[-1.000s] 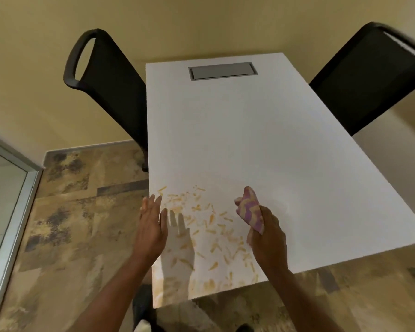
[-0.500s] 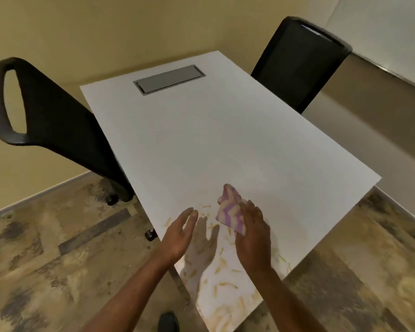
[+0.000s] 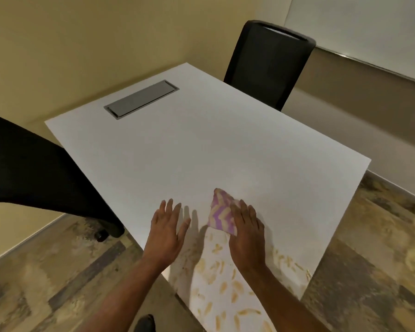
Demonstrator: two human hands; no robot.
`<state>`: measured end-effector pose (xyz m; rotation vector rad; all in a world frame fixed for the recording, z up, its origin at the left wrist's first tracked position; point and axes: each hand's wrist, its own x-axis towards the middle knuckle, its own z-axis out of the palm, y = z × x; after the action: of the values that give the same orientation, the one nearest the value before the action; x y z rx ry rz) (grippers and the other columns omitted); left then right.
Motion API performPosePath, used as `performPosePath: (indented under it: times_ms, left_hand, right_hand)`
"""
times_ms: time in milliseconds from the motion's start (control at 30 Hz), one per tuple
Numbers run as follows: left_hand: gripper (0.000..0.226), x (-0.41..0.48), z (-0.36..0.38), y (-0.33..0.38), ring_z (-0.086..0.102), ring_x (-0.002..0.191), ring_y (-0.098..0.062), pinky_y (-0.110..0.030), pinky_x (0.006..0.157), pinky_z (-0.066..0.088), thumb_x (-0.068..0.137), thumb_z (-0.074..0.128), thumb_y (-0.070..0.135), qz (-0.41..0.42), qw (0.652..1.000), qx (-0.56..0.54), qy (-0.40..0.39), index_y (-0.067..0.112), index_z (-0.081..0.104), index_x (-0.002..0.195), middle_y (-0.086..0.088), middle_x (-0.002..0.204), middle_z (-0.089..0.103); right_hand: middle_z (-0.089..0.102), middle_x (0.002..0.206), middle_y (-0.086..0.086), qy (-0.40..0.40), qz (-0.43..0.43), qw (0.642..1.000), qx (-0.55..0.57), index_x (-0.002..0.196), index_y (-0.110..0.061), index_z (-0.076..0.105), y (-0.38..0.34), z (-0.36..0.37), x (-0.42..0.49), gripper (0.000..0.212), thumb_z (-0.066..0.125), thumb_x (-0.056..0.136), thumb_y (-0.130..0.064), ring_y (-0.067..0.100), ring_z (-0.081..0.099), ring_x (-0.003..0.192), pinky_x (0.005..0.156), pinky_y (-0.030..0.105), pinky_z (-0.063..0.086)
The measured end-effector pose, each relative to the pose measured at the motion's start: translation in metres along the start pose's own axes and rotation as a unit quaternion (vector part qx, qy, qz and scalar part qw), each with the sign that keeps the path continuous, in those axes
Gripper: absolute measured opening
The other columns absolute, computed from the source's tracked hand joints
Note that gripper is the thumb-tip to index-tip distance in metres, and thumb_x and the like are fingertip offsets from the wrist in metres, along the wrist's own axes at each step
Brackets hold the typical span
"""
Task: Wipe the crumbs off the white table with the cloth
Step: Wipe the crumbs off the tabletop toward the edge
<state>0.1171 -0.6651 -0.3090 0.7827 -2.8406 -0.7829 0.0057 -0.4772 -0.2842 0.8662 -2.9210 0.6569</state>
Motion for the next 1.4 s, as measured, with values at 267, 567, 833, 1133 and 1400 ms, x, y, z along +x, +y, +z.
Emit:
performPosePath:
  times_ms: [267,567,833,1133,1400]
  left_hand:
    - [0.064,0.062,0.005,-0.066,-0.019,0.156,-0.014,-0.03,0.125,-0.014,0.107,0.022,0.052,0.108,0.992,0.055,-0.046,0.025,0.009,0.164,-0.001,0.172,-0.002]
    - [0.068,0.096,0.017,-0.128,-0.001,0.16,-0.023,-0.042,0.13,0.002,0.106,0.012,0.056,0.212,0.968,0.098,-0.087,0.019,0.021,0.162,-0.008,0.172,0.011]
    - [0.068,0.104,0.032,-0.166,-0.001,0.16,-0.026,-0.046,0.13,0.008,0.107,0.016,0.054,0.232,0.962,0.118,-0.088,0.015,0.019,0.162,-0.012,0.172,0.009]
    - [0.061,0.103,0.026,-0.161,0.021,0.157,-0.032,-0.05,0.127,0.021,0.108,0.018,0.043,0.229,0.965,0.109,-0.065,0.01,0.039,0.155,-0.017,0.165,0.032]
    - [0.061,0.101,0.028,-0.162,0.028,0.153,-0.038,-0.053,0.124,0.023,0.108,0.018,0.042,0.254,0.956,0.136,-0.053,0.01,0.041,0.154,-0.02,0.162,0.037]
  right_hand:
    - [0.051,0.153,0.02,-0.019,0.078,0.993,-0.089,0.147,-0.012,0.055,-0.037,0.071,0.023,0.077,0.072,0.074,0.008,0.041,0.049,0.141,0.115,0.057,0.041]
    - [0.026,0.167,0.019,-0.061,0.177,0.977,-0.099,0.161,-0.013,0.025,-0.069,0.12,0.025,0.076,0.054,0.091,-0.005,0.037,0.018,0.157,0.126,0.052,0.019]
    - [0.012,0.172,0.013,-0.067,0.203,0.973,-0.084,0.164,-0.011,0.005,-0.073,0.144,0.028,0.069,0.035,0.103,-0.018,0.031,0.003,0.16,0.129,0.05,-0.002]
    - [0.009,0.171,0.012,-0.021,0.166,0.982,-0.09,0.163,-0.029,0.017,-0.108,0.176,-0.002,0.078,0.056,0.097,-0.014,0.044,0.002,0.157,0.126,0.061,0.009]
    - [-0.006,0.173,0.001,0.001,0.218,0.976,-0.024,0.162,-0.038,0.013,-0.171,0.191,-0.072,0.104,0.063,0.083,0.006,0.032,-0.011,0.158,0.128,0.049,0.0]
